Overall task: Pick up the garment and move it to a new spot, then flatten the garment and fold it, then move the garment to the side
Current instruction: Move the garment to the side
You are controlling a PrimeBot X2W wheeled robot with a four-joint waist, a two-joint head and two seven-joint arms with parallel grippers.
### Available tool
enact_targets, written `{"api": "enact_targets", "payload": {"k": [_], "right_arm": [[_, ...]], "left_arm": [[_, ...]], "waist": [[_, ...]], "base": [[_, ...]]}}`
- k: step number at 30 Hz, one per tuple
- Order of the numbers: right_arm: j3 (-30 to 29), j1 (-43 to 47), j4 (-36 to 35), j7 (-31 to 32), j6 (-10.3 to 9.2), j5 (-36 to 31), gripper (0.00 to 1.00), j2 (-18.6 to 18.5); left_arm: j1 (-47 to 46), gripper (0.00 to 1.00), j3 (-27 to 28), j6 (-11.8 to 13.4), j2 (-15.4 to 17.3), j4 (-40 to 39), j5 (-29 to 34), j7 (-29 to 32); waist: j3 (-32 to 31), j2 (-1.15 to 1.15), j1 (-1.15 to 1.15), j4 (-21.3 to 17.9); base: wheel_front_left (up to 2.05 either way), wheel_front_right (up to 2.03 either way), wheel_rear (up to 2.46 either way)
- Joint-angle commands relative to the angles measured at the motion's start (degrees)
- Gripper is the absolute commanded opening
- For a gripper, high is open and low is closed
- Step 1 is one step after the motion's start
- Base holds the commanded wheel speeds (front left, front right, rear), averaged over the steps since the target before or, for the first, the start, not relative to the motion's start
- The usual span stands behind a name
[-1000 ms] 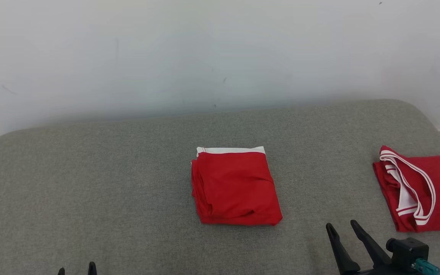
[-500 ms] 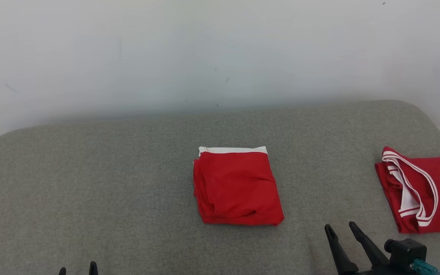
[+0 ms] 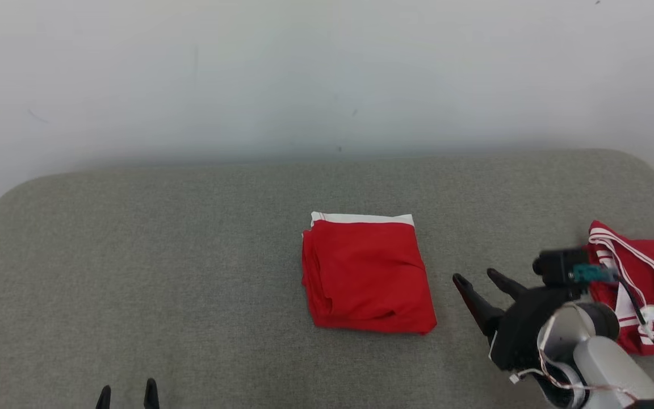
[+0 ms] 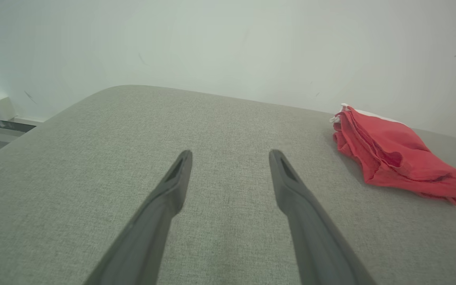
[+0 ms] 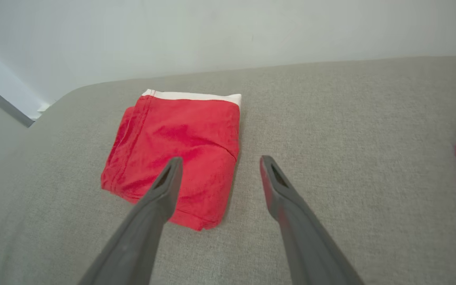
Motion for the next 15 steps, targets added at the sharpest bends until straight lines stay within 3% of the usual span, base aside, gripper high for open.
{"api": "enact_targets", "payload": {"k": [1,6,15], "right_arm": [[-0.08,-2.19,1.48,2.72,-0.12,-0.04,1.0,0.49],[-2.65,-8.73,7.53,8.86,-0.12,-1.35,1.0,2.01],[-8.51,-15.81,19.79,11.93,-0.12,-7.28,1.0,4.92]], "left_arm": [[-0.57,1.0,-0.41,-0.06,-0.02,-0.13,0.11,-0.15],[-2.04,1.0,-2.97,-0.07,0.0,0.0,0.98,-0.15],[-6.52,1.0,-7.53,-0.03,-0.02,-0.1,-0.07,-0.15]], "waist": [[1.15,0.0,0.0,1.4],[3.47,0.0,0.0,4.37],[10.4,0.0,0.0,10.97]], "base": [[0.0,0.0,0.0],[0.0,0.0,0.0],[0.0,0.0,0.0]]}}
